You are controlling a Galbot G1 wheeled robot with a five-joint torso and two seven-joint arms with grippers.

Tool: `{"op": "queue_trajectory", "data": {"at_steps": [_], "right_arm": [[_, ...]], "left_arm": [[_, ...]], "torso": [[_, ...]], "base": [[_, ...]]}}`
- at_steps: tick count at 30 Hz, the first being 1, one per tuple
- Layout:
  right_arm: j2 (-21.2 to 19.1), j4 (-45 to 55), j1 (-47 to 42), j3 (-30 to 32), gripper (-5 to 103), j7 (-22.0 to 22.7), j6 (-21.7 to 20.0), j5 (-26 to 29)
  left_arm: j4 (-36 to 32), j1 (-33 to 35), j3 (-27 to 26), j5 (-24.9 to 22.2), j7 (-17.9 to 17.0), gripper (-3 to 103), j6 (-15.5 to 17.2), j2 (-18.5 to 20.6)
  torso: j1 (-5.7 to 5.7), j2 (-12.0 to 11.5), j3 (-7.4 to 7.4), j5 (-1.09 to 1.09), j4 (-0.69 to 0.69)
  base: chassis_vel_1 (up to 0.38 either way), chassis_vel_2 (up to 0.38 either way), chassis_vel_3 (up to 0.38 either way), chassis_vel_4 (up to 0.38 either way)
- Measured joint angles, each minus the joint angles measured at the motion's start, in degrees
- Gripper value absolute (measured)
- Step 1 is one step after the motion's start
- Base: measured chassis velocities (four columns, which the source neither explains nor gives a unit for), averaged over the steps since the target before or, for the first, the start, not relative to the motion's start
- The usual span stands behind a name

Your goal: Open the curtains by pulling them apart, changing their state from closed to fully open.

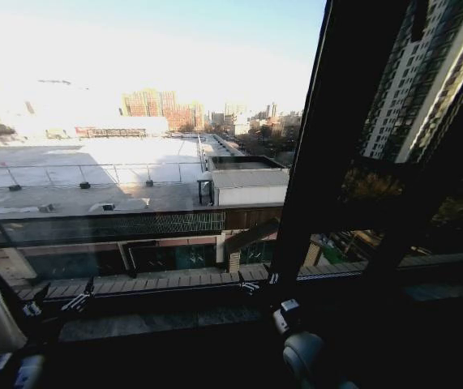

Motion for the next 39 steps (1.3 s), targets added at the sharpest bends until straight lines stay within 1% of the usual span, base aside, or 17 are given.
{"op": "queue_trajectory", "data": {"at_steps": [5, 7, 12, 18, 25, 29, 36, 39], "right_arm": [[-1.3, 1.2, -0.2, 2.0, 100, 0.0, -0.8, 0.8], [-1.5, 1.6, -0.6, 2.9, 100, 0.1, -1.0, 1.1], [-0.4, 1.7, -1.1, 3.1, 100, 0.1, -1.1, 1.1], [0.6, 1.6, -1.4, 3.0, 100, 0.1, -1.1, 1.0], [1.2, 1.2, -1.4, 3.5, 100, 0.1, -1.1, 0.8], [1.6, 1.0, -1.4, 3.3, 100, 0.1, -1.1, 0.7], [2.1, 0.5, -1.1, 2.8, 100, 0.1, -1.2, 0.6], [2.3, 0.5, -1.1, 2.7, 100, 0.1, -1.3, 0.5]], "left_arm": [[-0.5, 1.2, 0.1, -1.9, 0.1, 100, 0.4, 1.1], [-0.3, 2.6, -0.6, -2.7, 0.6, 100, -0.5, 1.7], [0.4, 4.1, -1.5, -3.4, 1.4, 100, -1.8, 2.6], [0.9, 3.9, -1.5, -3.5, 1.4, 100, -2.0, 3.3], [1.3, 3.1, -0.6, -3.0, 1.5, 100, -2.2, 2.9], [1.2, 3.6, -0.6, -2.2, 2.4, 100, -3.1, 2.6], [1.5, 3.7, -1.1, -2.0, 2.5, 100, -3.4, 2.5], [1.5, 3.4, -1.2, -2.0, 2.5, 100, -3.4, 2.6]], "torso": [[0.0, 0.0, 0.0, 0.0, 0.0], [0.0, 0.0, 0.0, -0.01, 0.0], [0.0, 0.0, 0.0, -0.02, 0.01], [0.0, 0.0, 0.0, -0.02, 0.0], [0.0, 0.0, 0.0, -0.01, 0.0], [0.0, 0.0, 0.0, 0.0, 0.0], [0.01, 0.0, 0.0, -0.01, 0.01], [0.0, 0.0, 0.0, 0.0, -0.01]], "base": [[0.0, 0.0, 0.0, 0.0], [0.0, 0.0, 0.0, 0.0], [-0.011, -0.096, 0.018, 0.071], [-0.057, -0.196, 0.065, 0.165], [-0.161, -0.323, 0.162, 0.324], [-0.239, -0.37, 0.228, 0.376], [-0.258, -0.434, 0.248, 0.45], [-0.249, -0.482, 0.229, 0.476]]}}
